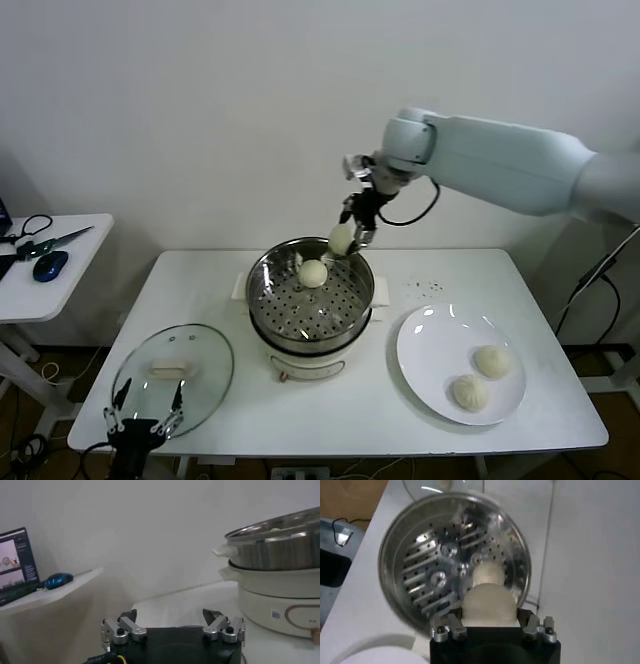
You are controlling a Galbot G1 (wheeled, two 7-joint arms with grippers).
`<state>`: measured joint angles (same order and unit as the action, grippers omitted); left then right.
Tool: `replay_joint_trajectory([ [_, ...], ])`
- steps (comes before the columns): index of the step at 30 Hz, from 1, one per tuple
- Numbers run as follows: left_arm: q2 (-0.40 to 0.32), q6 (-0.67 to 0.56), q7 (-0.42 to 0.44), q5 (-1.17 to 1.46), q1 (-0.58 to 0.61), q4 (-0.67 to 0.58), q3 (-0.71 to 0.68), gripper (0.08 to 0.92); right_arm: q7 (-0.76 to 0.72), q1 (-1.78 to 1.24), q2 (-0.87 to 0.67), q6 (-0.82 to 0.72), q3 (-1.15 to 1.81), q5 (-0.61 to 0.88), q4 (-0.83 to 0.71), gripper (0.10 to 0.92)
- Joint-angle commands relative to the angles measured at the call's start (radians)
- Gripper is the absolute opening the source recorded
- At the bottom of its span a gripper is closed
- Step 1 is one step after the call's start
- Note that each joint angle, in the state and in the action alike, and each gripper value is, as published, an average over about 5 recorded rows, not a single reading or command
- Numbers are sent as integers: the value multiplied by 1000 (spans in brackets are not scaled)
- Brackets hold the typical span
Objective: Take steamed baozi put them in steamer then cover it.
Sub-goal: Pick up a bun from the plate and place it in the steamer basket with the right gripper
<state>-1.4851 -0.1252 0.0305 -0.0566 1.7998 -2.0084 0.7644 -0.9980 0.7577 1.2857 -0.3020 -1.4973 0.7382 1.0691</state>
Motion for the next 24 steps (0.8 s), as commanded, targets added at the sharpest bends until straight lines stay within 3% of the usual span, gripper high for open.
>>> replay_joint_trajectory([
  [1, 1, 0, 1, -5, -3, 3, -4, 823, 36, -78, 189, -22, 3, 31, -72, 708],
  [24, 0, 10, 5, -3, -14, 10, 7, 823, 48, -242, 256, -23, 1, -47, -163, 715],
])
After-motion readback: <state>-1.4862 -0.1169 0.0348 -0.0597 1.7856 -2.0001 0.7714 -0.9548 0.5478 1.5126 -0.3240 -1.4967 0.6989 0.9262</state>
